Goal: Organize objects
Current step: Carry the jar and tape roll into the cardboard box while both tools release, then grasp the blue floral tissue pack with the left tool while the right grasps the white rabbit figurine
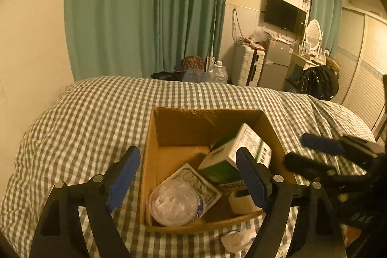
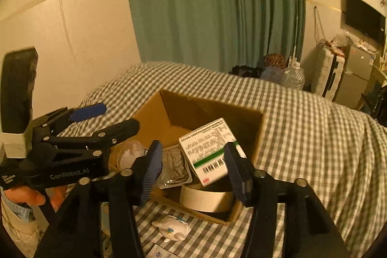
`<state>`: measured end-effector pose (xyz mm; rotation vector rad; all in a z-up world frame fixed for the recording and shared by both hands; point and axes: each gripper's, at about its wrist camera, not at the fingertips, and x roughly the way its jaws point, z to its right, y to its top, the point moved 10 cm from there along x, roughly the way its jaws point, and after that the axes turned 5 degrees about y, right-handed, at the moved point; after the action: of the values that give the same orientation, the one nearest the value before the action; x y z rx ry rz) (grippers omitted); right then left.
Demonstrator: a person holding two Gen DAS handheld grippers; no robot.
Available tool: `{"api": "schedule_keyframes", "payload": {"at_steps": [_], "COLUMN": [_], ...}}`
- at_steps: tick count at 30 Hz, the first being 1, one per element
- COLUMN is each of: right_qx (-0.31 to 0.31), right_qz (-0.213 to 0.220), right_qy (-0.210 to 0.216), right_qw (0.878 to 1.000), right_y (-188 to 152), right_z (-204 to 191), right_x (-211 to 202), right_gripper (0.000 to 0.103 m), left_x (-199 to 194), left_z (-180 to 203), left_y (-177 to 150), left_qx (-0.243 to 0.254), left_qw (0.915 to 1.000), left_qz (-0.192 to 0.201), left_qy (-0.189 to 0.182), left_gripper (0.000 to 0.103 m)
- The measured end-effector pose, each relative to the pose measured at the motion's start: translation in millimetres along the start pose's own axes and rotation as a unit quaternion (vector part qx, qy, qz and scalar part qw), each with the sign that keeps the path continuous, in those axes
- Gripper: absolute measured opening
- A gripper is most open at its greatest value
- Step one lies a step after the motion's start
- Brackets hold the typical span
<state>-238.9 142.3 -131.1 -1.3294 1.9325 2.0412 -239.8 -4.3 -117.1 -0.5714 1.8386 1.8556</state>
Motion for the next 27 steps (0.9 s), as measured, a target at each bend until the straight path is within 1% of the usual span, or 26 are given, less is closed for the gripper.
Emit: {"api": "schedule_keyframes", "payload": {"at_steps": [1, 5, 6, 7, 8, 10, 12, 15, 18, 21, 24, 27], "right_qx": [0.001, 0.003, 0.001, -0.003, -0.006, -0.011, -0.019, -0.021, -0.014, -0.007, 0.009, 0.022], "right_qz": [0.006, 0.025, 0.027, 0.029, 0.029, 0.033, 0.037, 0.036, 0.024, -0.006, -0.034, -0.055], "right_qy": [-0.006, -0.023, -0.028, -0.033, -0.039, -0.06, -0.081, -0.088, -0.09, -0.1, -0.091, -0.083], "right_qw": [1.0, 0.999, 0.999, 0.999, 0.999, 0.998, 0.996, 0.995, 0.996, 0.995, 0.995, 0.995], "right_y": [0, -2, -2, -4, -6, -10, -14, -28, -47, -76, -101, -117], "right_z": [1, -2, -3, -4, -4, -4, -2, -1, 1, 8, 12, 13], "right_x": [-6, -35, -41, -46, -51, -61, -70, -79, -79, -68, -55, -42], "right_gripper": [0.063, 0.071, 0.074, 0.08, 0.082, 0.09, 0.092, 0.093, 0.094, 0.094, 0.094, 0.094], "left_x": [-2, -14, -19, -24, -31, -43, -50, -57, -60, -58, -54, -46], "left_z": [-2, -8, -9, -8, -9, -12, -16, -27, -36, -38, -37, -33], "left_y": [-1, -6, -6, -4, -3, -1, -6, -23, -45, -65, -89, -117], "left_qx": [-0.004, -0.019, -0.019, -0.014, -0.01, -0.003, -0.003, -0.019, -0.031, -0.032, -0.025, -0.02], "left_qw": [1.0, 0.9998, 0.9998, 0.9998, 0.9998, 0.9991, 0.9988, 0.9988, 0.9982, 0.9979, 0.9976, 0.9965], "left_qz": [-0.001, -0.004, -0.002, 0.003, 0.013, 0.032, 0.034, 0.029, 0.016, 0.001, -0.017, -0.04], "left_qy": [0.001, 0.007, 0.008, 0.01, 0.016, 0.029, 0.034, 0.034, 0.048, 0.056, 0.063, 0.07], "left_gripper": [0.085, 0.085, 0.088, 0.097, 0.102, 0.103, 0.103, 0.103, 0.103, 0.103, 0.103, 0.103]}}
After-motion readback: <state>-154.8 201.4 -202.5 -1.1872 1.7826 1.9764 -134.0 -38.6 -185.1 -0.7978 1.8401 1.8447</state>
